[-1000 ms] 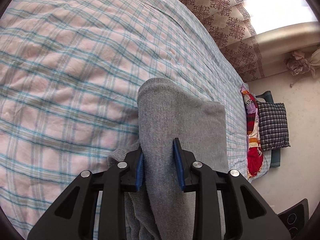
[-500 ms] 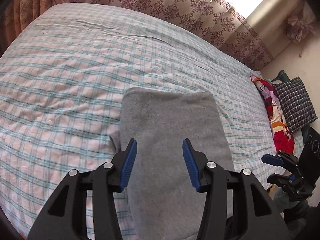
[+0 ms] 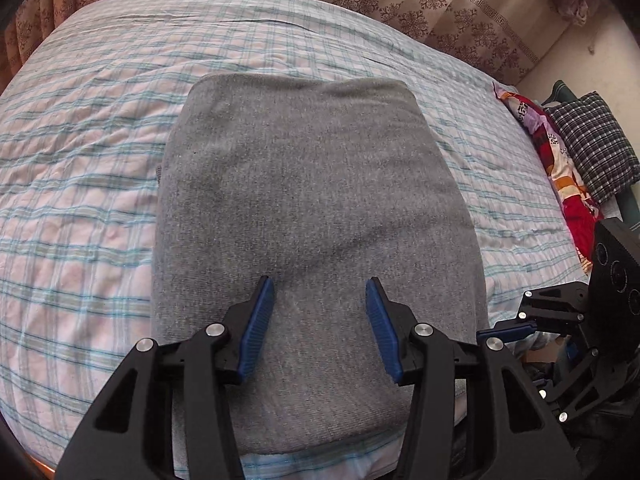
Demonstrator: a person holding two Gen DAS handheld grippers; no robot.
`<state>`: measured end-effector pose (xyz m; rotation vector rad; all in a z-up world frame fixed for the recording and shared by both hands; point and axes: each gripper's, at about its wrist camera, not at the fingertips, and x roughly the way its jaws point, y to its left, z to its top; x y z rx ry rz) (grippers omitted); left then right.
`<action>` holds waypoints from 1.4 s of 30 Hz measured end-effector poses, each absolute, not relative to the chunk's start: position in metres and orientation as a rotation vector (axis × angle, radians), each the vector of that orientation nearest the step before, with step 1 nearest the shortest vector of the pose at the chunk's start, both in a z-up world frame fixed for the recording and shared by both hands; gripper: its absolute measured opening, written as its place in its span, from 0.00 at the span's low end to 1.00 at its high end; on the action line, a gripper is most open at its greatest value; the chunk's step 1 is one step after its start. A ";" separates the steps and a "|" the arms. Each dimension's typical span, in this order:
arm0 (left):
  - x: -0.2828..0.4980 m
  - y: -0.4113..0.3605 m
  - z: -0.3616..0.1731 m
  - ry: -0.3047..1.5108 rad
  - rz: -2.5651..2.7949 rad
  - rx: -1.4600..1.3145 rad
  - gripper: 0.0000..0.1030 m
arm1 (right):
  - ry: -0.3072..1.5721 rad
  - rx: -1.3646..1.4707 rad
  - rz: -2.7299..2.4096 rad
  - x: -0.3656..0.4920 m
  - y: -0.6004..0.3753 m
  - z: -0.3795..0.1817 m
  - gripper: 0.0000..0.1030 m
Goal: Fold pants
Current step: 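Lay the folded end down and open both grippers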
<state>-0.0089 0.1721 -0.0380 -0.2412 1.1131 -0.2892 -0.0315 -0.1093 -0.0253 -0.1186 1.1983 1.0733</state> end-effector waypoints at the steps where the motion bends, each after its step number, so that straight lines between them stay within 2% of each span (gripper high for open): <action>1: -0.010 0.174 -0.038 1.109 -0.298 -0.243 0.48 | 1.206 -0.098 1.078 -0.031 -0.111 -0.026 0.47; 4: -0.013 0.171 -0.038 1.094 -0.303 -0.228 0.48 | 1.195 -0.083 1.092 -0.026 -0.114 -0.019 0.46; 11: -0.014 0.163 -0.034 1.091 -0.296 -0.172 0.50 | 1.019 -0.028 0.924 0.033 -0.132 0.029 0.46; 12: -0.014 0.162 -0.031 1.098 -0.288 -0.176 0.50 | 1.016 -0.010 0.879 0.047 -0.132 0.029 0.46; 14: -0.015 0.156 -0.024 1.104 -0.274 -0.169 0.59 | 1.019 0.037 0.803 0.074 -0.133 0.024 0.46; 23: -0.025 0.076 -0.002 1.104 -0.423 -0.046 0.68 | 1.069 0.069 0.653 0.147 -0.104 -0.005 0.46; 27: -0.026 0.050 -0.022 1.143 -0.466 0.061 0.68 | 1.092 0.047 0.642 0.163 -0.091 -0.019 0.46; 35: -0.029 0.055 -0.040 1.155 -0.492 0.041 0.68 | 1.162 -0.001 0.623 0.187 -0.068 -0.046 0.48; 42: -0.026 0.072 -0.029 1.132 -0.515 -0.085 0.69 | 1.110 -0.010 0.614 0.172 -0.076 -0.026 0.50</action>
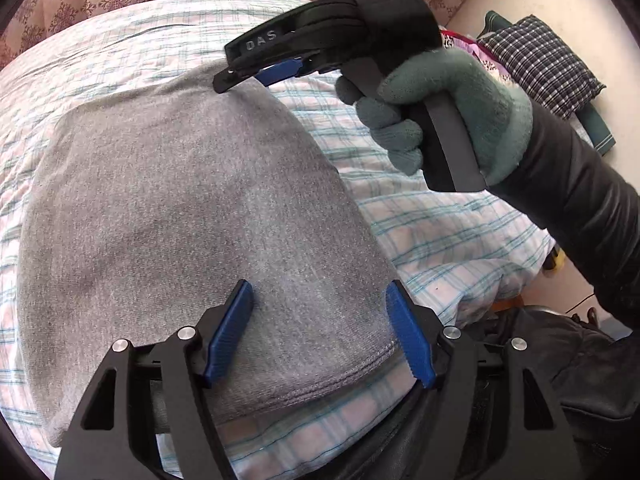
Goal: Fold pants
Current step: 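Lay the folded end down and open both grippers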
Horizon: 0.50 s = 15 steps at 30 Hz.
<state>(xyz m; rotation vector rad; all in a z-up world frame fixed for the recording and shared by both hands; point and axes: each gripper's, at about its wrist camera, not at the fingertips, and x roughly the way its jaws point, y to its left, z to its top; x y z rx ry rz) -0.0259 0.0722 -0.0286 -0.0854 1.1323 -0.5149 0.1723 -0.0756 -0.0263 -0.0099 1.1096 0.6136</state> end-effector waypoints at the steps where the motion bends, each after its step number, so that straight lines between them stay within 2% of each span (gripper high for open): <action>1: -0.026 0.076 -0.025 1.129 -0.507 -0.105 0.69 | 1.091 -0.002 0.615 0.167 -0.081 -0.018 0.50; 4: -0.023 0.092 -0.014 1.100 -0.441 -0.150 0.78 | 1.043 0.008 0.622 0.144 -0.095 0.002 0.51; 7: -0.021 0.109 0.001 1.044 -0.359 -0.150 0.79 | 1.035 -0.008 0.632 0.118 -0.103 0.012 0.51; 9: -0.021 0.122 0.010 0.996 -0.284 -0.136 0.85 | 1.052 -0.005 0.643 0.101 -0.109 0.012 0.51; 11: -0.021 0.138 0.015 0.951 -0.196 -0.131 0.96 | 1.076 -0.005 0.647 0.083 -0.114 0.008 0.51; 15: -0.018 0.162 0.009 0.935 -0.117 -0.144 0.97 | 1.132 -0.044 0.659 0.048 -0.112 -0.011 0.51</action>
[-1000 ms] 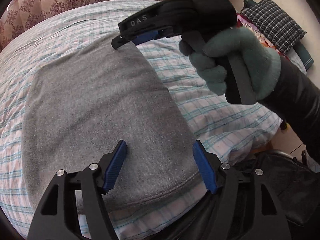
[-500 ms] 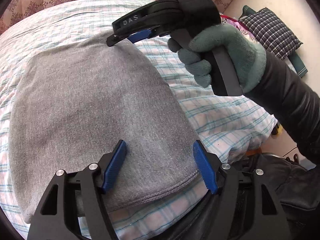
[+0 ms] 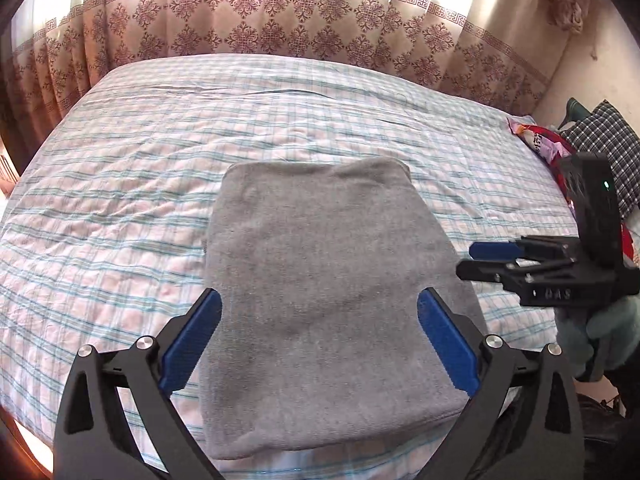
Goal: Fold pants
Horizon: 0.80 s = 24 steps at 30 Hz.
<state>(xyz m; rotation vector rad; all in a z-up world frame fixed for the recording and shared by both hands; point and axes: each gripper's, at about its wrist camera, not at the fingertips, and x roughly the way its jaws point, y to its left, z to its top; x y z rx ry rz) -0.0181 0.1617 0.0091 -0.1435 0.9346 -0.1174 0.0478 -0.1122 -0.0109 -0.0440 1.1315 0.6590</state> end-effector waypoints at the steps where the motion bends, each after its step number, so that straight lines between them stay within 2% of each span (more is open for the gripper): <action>1: -0.017 0.165 0.005 0.945 -0.104 -0.147 0.97 | 1.143 -0.060 0.666 0.041 -0.110 -0.016 0.51; 7: -0.011 0.175 -0.024 1.026 -0.051 -0.155 0.97 | 1.187 -0.005 0.652 0.033 -0.112 -0.035 0.51; 14: -0.005 0.187 -0.028 1.070 0.016 -0.167 0.97 | 1.092 -0.011 0.644 0.028 -0.119 -0.004 0.52; 16: -0.006 0.186 -0.022 1.050 0.038 -0.134 0.97 | 1.036 -0.031 0.637 0.023 -0.118 0.009 0.61; 20: -0.009 0.180 -0.012 1.020 0.043 -0.089 0.97 | 0.971 -0.069 0.662 0.011 -0.115 0.022 0.68; 22: -0.009 0.179 -0.012 1.023 0.038 -0.087 0.97 | 0.985 -0.048 0.657 0.013 -0.117 0.017 0.80; 24: -0.007 0.182 -0.015 1.036 0.035 -0.104 0.97 | 1.016 -0.023 0.628 0.021 -0.120 0.008 0.80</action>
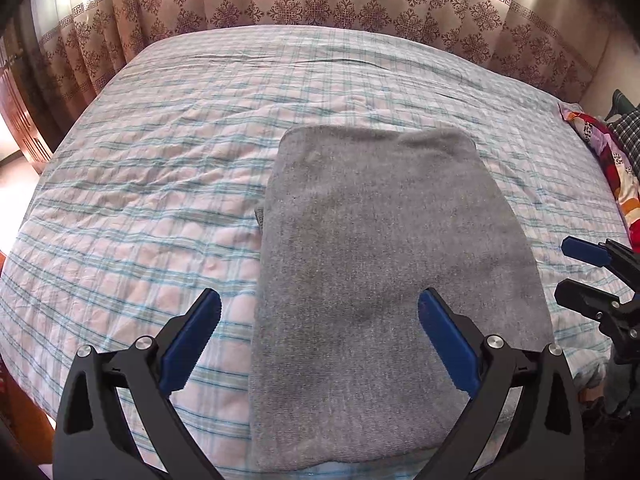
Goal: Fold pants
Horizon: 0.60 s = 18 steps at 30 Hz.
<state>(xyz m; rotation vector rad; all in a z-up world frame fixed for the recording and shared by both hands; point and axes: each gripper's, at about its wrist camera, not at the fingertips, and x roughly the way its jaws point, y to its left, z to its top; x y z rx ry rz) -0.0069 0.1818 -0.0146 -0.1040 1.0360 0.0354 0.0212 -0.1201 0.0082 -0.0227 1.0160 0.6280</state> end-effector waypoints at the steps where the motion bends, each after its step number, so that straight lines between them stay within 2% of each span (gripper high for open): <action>1: -0.006 0.184 -0.016 1.044 0.032 -0.117 0.97 | 1.034 0.002 0.614 0.027 -0.122 0.003 0.80; 9: 0.022 0.214 -0.028 1.073 -0.083 -0.326 0.97 | 1.143 0.217 0.603 0.065 -0.127 -0.026 0.80; 18: 0.052 0.242 -0.066 1.173 -0.218 -0.585 0.97 | 1.196 0.304 0.606 0.085 -0.118 -0.044 0.80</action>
